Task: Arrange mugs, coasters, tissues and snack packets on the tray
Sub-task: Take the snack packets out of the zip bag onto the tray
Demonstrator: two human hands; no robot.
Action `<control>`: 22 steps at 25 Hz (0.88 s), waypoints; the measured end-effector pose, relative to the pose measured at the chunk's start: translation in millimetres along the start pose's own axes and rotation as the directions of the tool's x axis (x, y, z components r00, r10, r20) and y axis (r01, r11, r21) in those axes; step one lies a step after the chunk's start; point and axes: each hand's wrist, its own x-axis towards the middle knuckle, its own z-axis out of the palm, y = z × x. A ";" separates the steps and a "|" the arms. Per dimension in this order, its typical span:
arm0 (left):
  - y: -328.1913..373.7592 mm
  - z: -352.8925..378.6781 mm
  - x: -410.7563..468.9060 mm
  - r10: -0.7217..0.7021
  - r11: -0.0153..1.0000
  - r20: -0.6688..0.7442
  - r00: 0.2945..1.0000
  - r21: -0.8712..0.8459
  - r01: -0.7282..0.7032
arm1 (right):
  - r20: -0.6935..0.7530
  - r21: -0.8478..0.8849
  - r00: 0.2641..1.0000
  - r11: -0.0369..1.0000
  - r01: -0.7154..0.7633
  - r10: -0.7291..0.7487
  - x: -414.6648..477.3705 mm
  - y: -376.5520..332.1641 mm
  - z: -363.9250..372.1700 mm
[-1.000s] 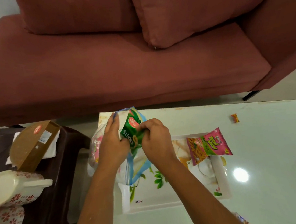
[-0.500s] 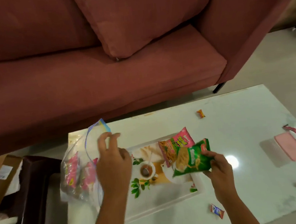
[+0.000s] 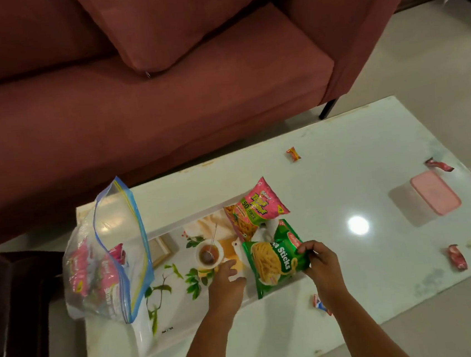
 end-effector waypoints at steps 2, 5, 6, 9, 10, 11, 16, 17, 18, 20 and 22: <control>-1.0 9.9 -3.4 0.005 0.999 0.043 0.999 -0.051 -0.003 | -0.014 -0.040 1.000 0.999 0.027 -0.027 4.4 2.3 0.5; -0.1 27.6 -6.7 0.067 0.998 0.123 0.990 -0.005 -0.067 | -0.032 -0.151 0.996 0.986 0.073 -0.079 0.8 -0.1 4.2; 0.5 32.0 -6.9 0.096 0.994 0.135 0.986 0.038 -0.102 | -0.035 -0.257 0.991 0.959 0.117 -0.130 -3.4 -1.8 5.9; 1.6 39.6 -5.2 0.214 0.957 0.138 0.967 0.168 -0.236 | 0.084 -0.770 0.893 0.540 0.339 -0.441 -19.1 -6.8 11.6; 0.7 41.0 -5.3 0.258 0.931 0.145 0.955 0.228 -0.286 | 0.194 -0.842 0.822 0.339 0.419 -0.535 -21.8 -4.9 14.2; -1.4 42.3 -5.8 0.294 0.899 0.156 0.943 0.290 -0.328 | 0.323 -0.853 0.755 0.171 0.493 -0.570 -24.0 -3.4 17.3; -13.5 46.8 0.7 0.278 0.714 0.247 0.928 0.594 -0.372 | 0.508 -0.860 0.806 -0.128 0.494 -0.304 -23.2 1.6 25.8; -13.4 47.6 2.3 0.243 0.703 0.263 0.934 0.615 -0.356 | 0.484 -0.875 0.837 -0.145 0.462 -0.255 -22.5 2.6 28.2; -12.7 48.8 4.6 0.202 0.702 0.271 0.941 0.630 -0.332 | 0.462 -0.886 0.858 -0.153 0.437 -0.225 -21.3 3.1 31.9; -12.2 47.6 9.0 0.112 0.707 0.267 0.957 0.656 -0.265 | 0.410 -0.909 0.896 -0.153 0.387 -0.169 -19.3 3.0 43.7; -7.2 41.5 6.7 0.079 0.724 0.247 0.966 0.651 -0.226 | 0.351 -0.932 0.928 -0.139 0.333 -0.126 -23.7 -2.0 54.0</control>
